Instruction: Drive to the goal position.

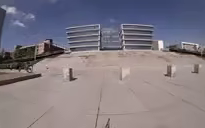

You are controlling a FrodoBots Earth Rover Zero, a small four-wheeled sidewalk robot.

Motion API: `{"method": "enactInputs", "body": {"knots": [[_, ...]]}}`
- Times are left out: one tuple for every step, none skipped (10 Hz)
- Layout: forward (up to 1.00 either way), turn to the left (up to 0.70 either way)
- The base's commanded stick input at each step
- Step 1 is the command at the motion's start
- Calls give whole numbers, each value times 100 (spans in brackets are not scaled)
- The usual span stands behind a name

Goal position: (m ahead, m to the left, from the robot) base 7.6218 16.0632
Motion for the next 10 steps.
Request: {"method": "enactInputs", "body": {"knots": [[70, 0], [70, 0], [70, 0], [70, 0], [70, 0], [70, 0], [70, 0], [70, 0], [70, 0], [70, 0]]}}
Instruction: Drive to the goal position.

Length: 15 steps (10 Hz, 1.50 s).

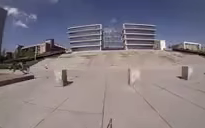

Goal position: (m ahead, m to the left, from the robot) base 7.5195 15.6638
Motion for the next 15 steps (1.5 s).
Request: {"method": "enactInputs", "body": {"knots": [[70, 0], [70, 0], [70, 0], [70, 0], [70, 0], [70, 0], [70, 0], [70, 0], [70, 0], [70, 0], [70, 0], [70, 0], [70, 0], [70, 0], [70, 0]]}}
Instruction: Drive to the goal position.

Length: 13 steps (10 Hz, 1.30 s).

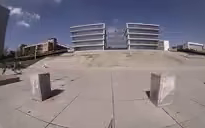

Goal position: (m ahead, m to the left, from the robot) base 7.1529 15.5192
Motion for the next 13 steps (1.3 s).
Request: {"method": "enactInputs", "body": {"knots": [[70, 0], [70, 0], [70, 0], [70, 0], [70, 0], [70, 2], [70, 3], [70, 2], [70, 2], [70, 2], [70, 3], [70, 3], [70, 2]]}}
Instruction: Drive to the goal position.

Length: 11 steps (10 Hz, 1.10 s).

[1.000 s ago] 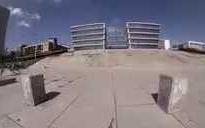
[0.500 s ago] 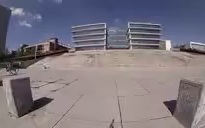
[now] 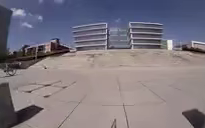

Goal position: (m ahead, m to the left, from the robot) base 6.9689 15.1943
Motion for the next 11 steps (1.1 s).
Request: {"method": "enactInputs", "body": {"knots": [[70, 2], [70, 3], [70, 3], [70, 4], [70, 4], [70, 3], [70, 3], [70, 3], [70, 3], [70, 3], [70, 2]]}}
